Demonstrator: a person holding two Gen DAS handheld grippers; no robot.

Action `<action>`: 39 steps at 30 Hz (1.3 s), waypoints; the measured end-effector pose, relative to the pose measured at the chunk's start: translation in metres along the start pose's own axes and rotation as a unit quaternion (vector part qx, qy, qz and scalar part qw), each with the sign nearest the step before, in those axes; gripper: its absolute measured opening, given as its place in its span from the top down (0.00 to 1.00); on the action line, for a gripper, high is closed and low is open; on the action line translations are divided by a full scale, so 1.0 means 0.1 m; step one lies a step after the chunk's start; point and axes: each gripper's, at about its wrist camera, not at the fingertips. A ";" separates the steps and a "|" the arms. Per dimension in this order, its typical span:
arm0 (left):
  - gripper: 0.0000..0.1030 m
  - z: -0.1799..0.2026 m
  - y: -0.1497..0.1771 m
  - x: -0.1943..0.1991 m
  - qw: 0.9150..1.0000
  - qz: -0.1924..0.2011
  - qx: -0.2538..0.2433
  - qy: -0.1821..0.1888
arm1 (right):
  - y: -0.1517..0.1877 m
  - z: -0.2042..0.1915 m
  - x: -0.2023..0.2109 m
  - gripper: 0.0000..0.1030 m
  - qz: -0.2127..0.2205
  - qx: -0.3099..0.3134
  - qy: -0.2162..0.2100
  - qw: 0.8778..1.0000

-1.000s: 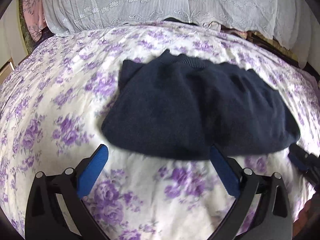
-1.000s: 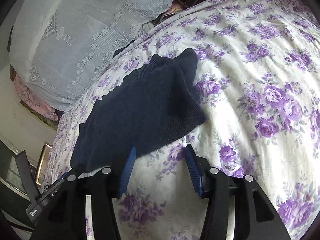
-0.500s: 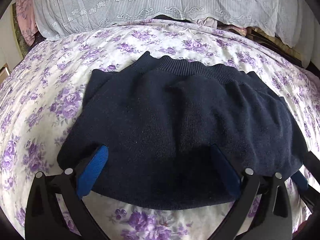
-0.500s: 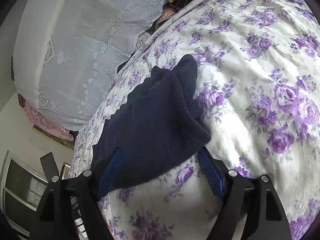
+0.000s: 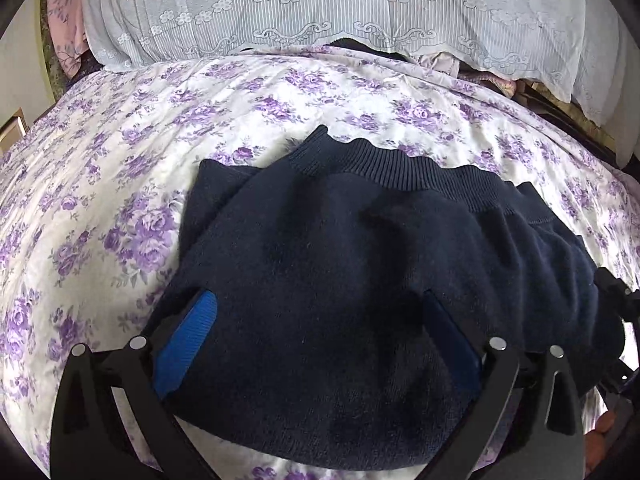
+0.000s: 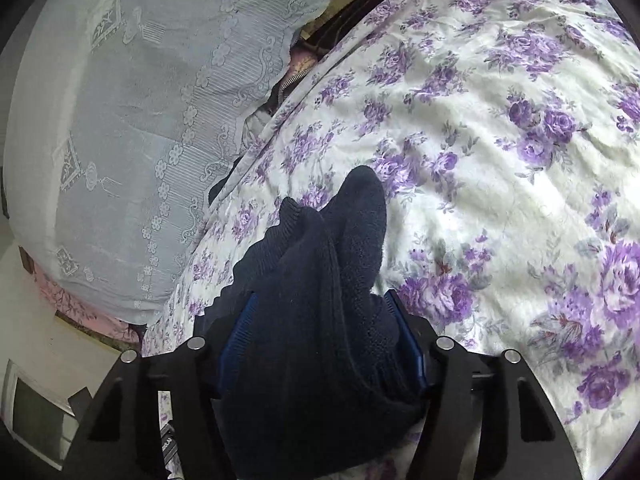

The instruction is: Fold small clothes

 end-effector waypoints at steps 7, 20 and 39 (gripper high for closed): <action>0.04 0.14 0.05 -0.09 0.998 0.000 -0.034 -0.047 | 0.06 -0.24 0.00 0.40 0.014 0.072 0.020 0.997; 0.04 0.16 0.10 0.18 0.997 0.056 -0.047 -0.012 | 0.04 -0.09 -0.21 0.58 -0.027 0.047 0.027 0.998; 0.04 0.27 0.12 -0.03 0.997 0.018 -0.068 -0.030 | 0.03 -0.05 -0.21 0.56 -0.022 0.041 0.020 0.999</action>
Point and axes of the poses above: each gripper's, at about its wrist camera, not at the fingertips, and x roughly against the way its jaws point, z to its right, y to its underside, and after that the axes turned 9 degrees about -z, right-handed
